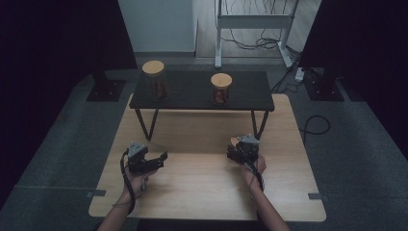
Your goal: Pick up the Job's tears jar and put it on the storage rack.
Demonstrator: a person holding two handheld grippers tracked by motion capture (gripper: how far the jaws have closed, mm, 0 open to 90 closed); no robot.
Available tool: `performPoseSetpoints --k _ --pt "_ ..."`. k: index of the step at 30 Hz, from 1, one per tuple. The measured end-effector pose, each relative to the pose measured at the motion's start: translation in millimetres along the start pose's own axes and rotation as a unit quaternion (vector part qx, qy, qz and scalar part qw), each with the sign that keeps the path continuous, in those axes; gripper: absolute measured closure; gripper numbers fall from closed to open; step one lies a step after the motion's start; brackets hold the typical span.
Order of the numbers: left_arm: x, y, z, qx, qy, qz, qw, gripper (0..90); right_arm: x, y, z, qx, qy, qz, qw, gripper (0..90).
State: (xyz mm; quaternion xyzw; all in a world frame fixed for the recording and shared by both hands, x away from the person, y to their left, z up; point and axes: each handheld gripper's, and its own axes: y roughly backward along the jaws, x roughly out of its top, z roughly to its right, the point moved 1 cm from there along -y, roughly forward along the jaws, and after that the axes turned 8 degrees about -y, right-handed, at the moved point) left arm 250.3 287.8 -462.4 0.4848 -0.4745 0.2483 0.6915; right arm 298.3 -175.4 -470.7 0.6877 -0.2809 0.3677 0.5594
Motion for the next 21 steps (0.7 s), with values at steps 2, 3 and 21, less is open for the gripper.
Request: performPoseSetpoints --k 2,3,21 --pt "0.0 0.2 0.0 0.0 0.0 0.001 1.0 6.7 0.2 0.3 -0.1 0.0 0.001 -0.001 1.0 25.2" --pt "0.1 0.3 0.1 0.0 0.0 0.001 1.0 6.7 0.2 0.4 0.1 0.001 0.001 -0.001 1.0 25.2" --pt "-0.2 -0.3 0.2 -0.005 0.0 0.0 1.0 6.6 0.8 12.4 -3.6 0.012 0.012 0.019 0.9997 25.2"
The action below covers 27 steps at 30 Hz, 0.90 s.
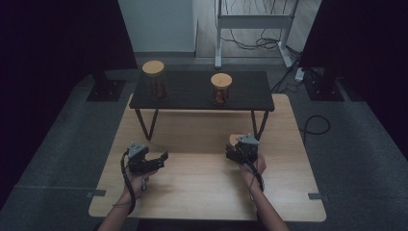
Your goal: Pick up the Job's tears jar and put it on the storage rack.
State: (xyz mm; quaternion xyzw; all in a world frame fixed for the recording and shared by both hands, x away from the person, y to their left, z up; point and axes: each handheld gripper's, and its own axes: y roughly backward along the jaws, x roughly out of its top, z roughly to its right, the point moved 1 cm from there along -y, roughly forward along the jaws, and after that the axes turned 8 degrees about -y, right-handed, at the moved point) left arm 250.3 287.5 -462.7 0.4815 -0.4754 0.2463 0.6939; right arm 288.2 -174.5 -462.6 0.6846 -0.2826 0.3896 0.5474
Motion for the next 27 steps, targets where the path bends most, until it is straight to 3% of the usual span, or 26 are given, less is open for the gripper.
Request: performPoseSetpoints --k 27 --pt "3.4 4.8 8.3 -0.004 -0.016 0.012 0.9998 6.6 -1.7 26.6 -3.7 0.007 0.008 0.02 0.9997 25.2"
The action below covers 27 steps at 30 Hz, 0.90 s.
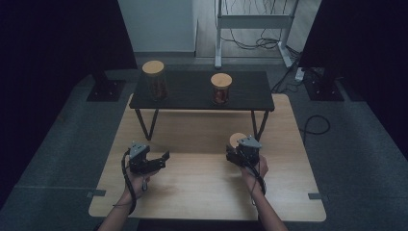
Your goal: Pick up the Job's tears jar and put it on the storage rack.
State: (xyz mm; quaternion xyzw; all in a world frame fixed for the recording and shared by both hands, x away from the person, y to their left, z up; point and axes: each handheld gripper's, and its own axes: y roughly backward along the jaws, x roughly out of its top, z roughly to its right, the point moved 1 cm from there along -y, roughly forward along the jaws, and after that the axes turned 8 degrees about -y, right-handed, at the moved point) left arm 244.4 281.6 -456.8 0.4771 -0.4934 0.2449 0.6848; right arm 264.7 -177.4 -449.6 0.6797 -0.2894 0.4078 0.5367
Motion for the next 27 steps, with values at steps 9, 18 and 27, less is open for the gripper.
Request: performPoseSetpoints --k 9,18,27 --pt "0.2 0.3 3.4 -0.004 -0.005 0.001 1.0 6.6 -0.8 14.7 -0.3 0.002 -0.001 0.01 1.0 25.2" --pt "0.0 1.1 2.5 -0.003 -0.004 0.001 1.0 6.7 0.6 19.0 -0.4 0.004 0.004 0.008 0.9999 25.2" --pt "0.1 2.2 4.5 -0.003 -0.007 0.002 1.0 6.6 1.5 28.4 -0.6 0.007 0.005 0.018 0.9998 25.3"
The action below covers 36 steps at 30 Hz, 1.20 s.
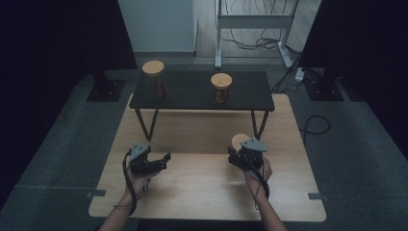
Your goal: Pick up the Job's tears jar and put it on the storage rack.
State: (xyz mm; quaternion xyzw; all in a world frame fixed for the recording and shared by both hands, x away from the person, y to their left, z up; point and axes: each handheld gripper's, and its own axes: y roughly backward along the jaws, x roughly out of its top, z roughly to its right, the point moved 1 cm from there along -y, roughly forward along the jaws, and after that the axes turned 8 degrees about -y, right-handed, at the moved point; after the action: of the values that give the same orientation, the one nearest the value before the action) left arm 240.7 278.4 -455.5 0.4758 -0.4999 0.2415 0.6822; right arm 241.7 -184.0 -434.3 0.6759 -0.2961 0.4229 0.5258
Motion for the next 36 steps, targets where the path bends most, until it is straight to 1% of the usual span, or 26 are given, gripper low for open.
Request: performPoseSetpoints --k 9,12,24,36 --pt "0.0 0.1 -0.6 0.001 0.001 0.0 1.0 6.7 2.0 8.8 1.2 0.001 -0.003 0.009 1.0 25.2" --pt "-0.1 -0.1 -0.5 0.001 0.001 0.0 1.0 6.6 2.2 10.2 0.7 0.0 0.001 0.009 1.0 25.3" --pt "-0.6 -1.5 -0.9 -0.001 0.0 -0.003 1.0 6.6 3.9 13.8 2.4 0.005 0.0 0.008 1.0 25.3" --pt "-0.4 -1.2 -0.6 0.0 0.0 -0.002 1.0 6.6 6.7 22.3 1.9 0.01 0.0 0.018 0.9998 25.3"
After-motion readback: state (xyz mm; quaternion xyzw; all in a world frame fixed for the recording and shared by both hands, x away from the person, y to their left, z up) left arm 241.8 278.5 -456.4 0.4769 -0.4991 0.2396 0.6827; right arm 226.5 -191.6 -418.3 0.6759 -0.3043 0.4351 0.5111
